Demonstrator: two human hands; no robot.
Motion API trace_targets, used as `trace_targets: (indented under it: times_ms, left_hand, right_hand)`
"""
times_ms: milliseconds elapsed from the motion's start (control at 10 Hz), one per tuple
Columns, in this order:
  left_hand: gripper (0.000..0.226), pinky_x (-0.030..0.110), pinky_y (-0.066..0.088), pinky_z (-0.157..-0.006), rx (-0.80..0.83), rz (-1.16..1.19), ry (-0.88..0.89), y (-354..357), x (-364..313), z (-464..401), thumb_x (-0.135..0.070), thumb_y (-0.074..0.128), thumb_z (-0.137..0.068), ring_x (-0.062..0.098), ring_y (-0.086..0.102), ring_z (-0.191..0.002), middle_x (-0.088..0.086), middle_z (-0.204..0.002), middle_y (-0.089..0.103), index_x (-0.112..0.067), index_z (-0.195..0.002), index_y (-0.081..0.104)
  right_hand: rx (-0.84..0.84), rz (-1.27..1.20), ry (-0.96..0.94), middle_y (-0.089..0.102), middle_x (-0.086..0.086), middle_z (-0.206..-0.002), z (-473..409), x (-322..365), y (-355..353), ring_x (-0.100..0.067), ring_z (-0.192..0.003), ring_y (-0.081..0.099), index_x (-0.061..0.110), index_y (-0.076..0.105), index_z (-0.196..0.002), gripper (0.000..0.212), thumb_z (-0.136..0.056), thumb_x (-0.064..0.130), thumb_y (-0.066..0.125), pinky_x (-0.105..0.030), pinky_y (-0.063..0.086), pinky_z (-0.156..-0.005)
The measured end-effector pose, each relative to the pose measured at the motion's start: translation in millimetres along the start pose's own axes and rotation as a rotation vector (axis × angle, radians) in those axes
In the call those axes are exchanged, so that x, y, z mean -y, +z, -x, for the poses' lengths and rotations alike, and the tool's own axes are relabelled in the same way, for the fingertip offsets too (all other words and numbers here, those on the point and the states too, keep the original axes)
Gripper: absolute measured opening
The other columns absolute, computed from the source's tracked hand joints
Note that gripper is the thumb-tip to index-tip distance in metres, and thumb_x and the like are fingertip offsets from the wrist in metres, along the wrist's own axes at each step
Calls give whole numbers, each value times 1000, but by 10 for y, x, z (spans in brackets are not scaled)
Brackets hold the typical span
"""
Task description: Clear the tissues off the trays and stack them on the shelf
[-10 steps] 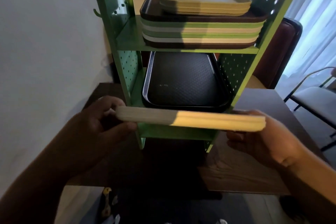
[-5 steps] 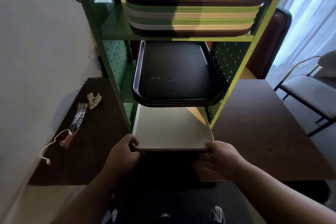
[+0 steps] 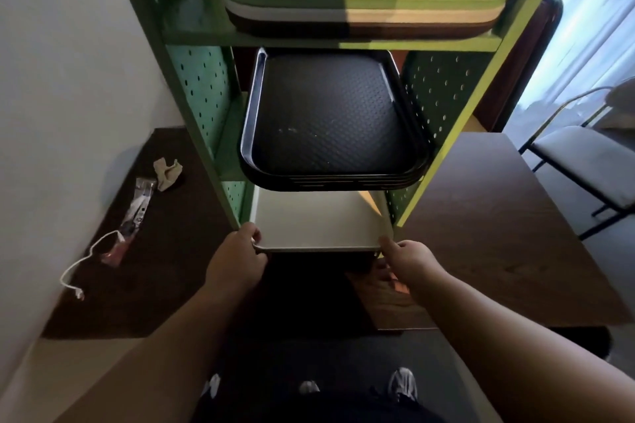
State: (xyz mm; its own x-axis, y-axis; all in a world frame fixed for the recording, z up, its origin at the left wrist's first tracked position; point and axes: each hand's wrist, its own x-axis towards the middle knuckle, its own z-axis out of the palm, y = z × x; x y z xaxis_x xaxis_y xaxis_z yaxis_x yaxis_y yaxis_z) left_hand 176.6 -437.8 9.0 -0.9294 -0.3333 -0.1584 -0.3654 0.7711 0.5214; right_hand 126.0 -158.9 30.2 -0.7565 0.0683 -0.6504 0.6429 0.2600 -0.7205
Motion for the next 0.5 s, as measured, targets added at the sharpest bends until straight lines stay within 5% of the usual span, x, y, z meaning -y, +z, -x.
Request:
trace_targets:
  times_ms: [300, 500]
  left_hand:
    - [35, 41, 56, -84, 9, -51, -41, -17, -78, 26, -17, 65, -84, 30, 64, -95, 15, -115, 62, -18, -119, 63]
    - [46, 35, 53, -84, -188, -166, 45, 41, -435, 246, -28, 67, -86, 28, 48, -119, 11, -132, 44, -19, -130, 56]
  right_hand:
    - [80, -2, 68, 61, -9, -64, -87, -2, -135, -20, -46, 51, -3, 62, -103, 40, -103, 36, 56, -25, 38, -40]
    - [121, -106, 76, 59, -14, -70, -58, 2, -182, -16, -40, 49, -2, 60, -98, 34, -104, 32, 55, -21, 36, -38]
